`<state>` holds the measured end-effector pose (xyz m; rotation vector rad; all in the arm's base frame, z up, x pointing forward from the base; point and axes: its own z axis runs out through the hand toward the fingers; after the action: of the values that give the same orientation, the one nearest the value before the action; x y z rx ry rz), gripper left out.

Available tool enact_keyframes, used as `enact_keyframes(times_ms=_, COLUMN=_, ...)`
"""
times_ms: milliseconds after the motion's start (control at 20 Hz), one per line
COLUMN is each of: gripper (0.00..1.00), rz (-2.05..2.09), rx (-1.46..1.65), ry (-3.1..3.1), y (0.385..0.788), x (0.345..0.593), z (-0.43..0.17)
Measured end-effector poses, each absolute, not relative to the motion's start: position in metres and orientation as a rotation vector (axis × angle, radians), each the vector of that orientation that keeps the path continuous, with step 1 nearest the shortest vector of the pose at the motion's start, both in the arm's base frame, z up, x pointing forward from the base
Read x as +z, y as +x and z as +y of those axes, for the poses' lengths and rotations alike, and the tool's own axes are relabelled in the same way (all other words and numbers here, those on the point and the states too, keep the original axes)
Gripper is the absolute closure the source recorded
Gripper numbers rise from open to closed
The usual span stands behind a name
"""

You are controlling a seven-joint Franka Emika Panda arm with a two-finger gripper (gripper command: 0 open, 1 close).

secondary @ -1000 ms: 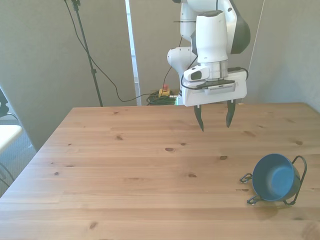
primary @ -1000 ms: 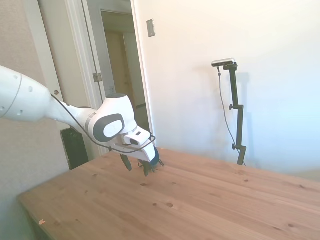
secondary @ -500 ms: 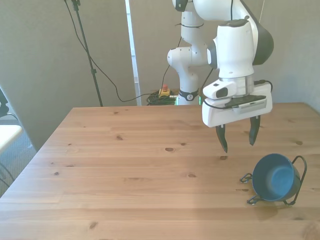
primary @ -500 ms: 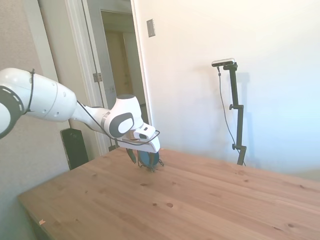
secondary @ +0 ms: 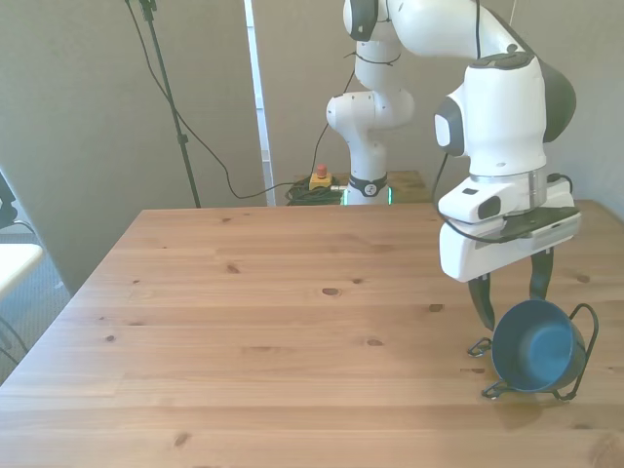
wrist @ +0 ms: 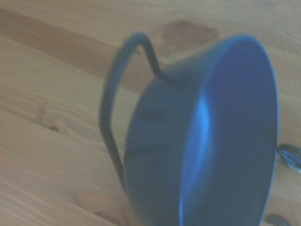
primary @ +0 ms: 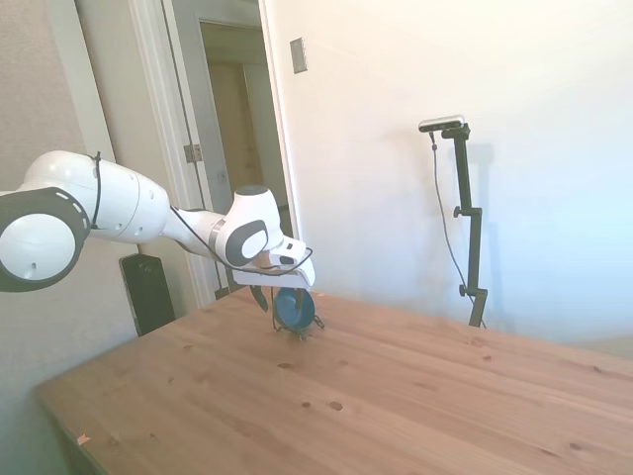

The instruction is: Unload the bowl

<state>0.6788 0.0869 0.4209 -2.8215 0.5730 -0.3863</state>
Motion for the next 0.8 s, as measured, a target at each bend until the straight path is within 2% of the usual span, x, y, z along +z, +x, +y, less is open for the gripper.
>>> enact_keyframes(times_ms=550, gripper=0.00, rz=0.433, rx=-0.452, ry=-2.826, y=0.694, x=0.402, z=0.104)
enact_keyframes(times_ms=600, gripper=1.00, rz=0.426, rx=-0.453, ry=-2.826, y=0.694, x=0.403, z=0.107)
enact_keyframes(times_ms=800, gripper=1.00, rz=0.406, rx=-0.456, ry=-2.824, y=0.694, x=0.404, z=0.113)
